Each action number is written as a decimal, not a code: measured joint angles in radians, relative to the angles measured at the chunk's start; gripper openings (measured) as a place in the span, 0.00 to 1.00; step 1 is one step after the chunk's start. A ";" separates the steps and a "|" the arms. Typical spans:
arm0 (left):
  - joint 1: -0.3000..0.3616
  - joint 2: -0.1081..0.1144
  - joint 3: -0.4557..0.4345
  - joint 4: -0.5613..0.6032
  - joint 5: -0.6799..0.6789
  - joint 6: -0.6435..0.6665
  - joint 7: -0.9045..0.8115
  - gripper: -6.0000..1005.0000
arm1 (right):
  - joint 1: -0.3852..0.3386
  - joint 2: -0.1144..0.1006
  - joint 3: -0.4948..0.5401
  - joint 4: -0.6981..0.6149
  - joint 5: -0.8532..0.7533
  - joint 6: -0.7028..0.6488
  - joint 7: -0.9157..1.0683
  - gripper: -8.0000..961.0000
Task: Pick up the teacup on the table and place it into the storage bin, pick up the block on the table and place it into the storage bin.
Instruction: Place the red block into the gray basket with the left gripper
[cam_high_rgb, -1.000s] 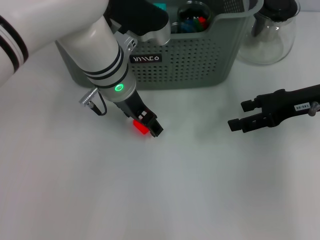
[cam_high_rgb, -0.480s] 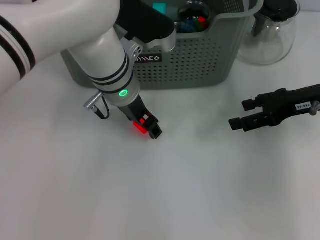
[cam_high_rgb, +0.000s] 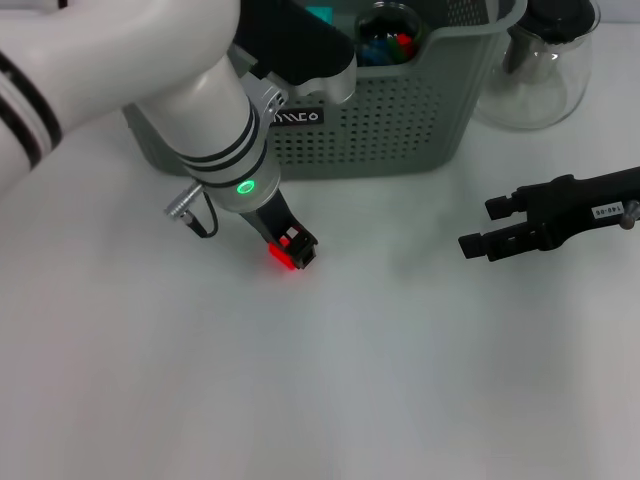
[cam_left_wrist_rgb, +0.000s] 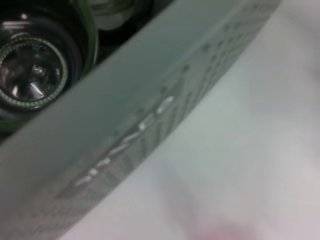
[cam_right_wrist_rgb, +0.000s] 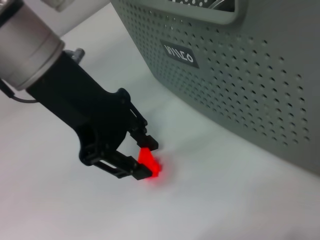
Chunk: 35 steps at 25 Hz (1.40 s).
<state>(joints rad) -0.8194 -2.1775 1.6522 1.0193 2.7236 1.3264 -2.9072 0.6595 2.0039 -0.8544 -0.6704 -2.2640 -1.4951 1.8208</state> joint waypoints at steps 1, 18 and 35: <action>0.020 0.001 0.007 0.042 0.001 0.023 -0.001 0.52 | 0.000 0.000 0.000 0.000 0.000 0.000 0.001 0.99; 0.080 0.017 -0.430 0.737 -0.288 0.296 0.211 0.41 | 0.007 -0.005 0.028 -0.001 0.000 0.008 0.002 0.98; -0.348 0.070 -0.506 -0.201 0.133 -0.264 0.173 0.41 | 0.012 -0.006 0.035 0.007 0.000 0.070 0.003 0.99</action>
<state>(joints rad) -1.1676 -2.1072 1.1467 0.8185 2.8562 1.0624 -2.7337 0.6720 1.9979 -0.8193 -0.6631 -2.2640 -1.4253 1.8238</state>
